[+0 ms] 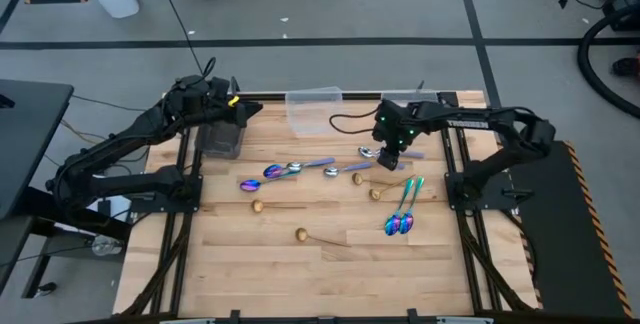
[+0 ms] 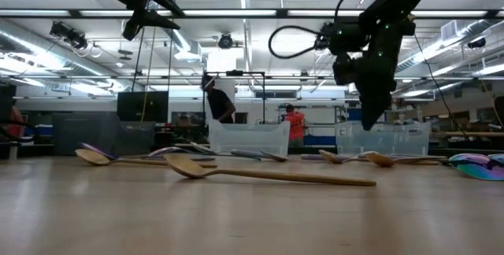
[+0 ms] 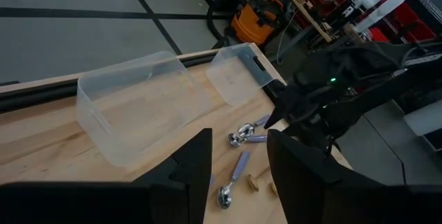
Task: Sort silverware by color (type)
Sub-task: Put the purple spoon into the left transparent bin
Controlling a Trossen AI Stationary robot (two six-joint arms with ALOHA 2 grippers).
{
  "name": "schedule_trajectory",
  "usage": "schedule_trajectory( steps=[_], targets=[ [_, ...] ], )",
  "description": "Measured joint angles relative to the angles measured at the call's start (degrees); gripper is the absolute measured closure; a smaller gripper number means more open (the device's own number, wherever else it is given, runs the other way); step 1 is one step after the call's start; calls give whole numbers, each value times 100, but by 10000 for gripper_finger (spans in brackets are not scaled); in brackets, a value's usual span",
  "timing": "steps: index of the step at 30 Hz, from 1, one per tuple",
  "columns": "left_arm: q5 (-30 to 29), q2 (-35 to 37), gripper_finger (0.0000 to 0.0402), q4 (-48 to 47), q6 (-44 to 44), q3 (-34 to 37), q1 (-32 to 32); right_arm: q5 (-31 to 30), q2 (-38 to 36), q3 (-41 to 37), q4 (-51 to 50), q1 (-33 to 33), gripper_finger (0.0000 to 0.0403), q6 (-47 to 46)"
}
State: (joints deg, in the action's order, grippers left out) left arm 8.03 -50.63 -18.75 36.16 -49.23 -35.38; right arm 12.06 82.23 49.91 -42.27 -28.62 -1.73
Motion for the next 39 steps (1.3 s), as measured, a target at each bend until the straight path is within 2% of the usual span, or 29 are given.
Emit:
schedule_trajectory(
  steps=[8, 13, 25, 30, 36, 39],
  targets=[
    [0, 0, 253, -1, 5, 0, -1, -82, 676, 0, 4, 80, 234, 72],
    [2, 0, 253, -1, 63, 0, 1, -564, 930, -4, 33, 215, 234, 202],
    [2, 0, 253, -3, 59, 0, 1, -687, 911, -507, 607, 142, 249, 172],
    [2, 0, 253, -3, 65, 0, 1, -879, 888, -643, 829, 236, 277, 171],
    [4, 0, 253, -3, 63, 0, -1, -1180, 893, -647, 837, 409, 344, 174],
    [3, 0, 253, -1, 61, 0, -1, -1294, 895, -647, 830, 484, 346, 151]
  ],
)
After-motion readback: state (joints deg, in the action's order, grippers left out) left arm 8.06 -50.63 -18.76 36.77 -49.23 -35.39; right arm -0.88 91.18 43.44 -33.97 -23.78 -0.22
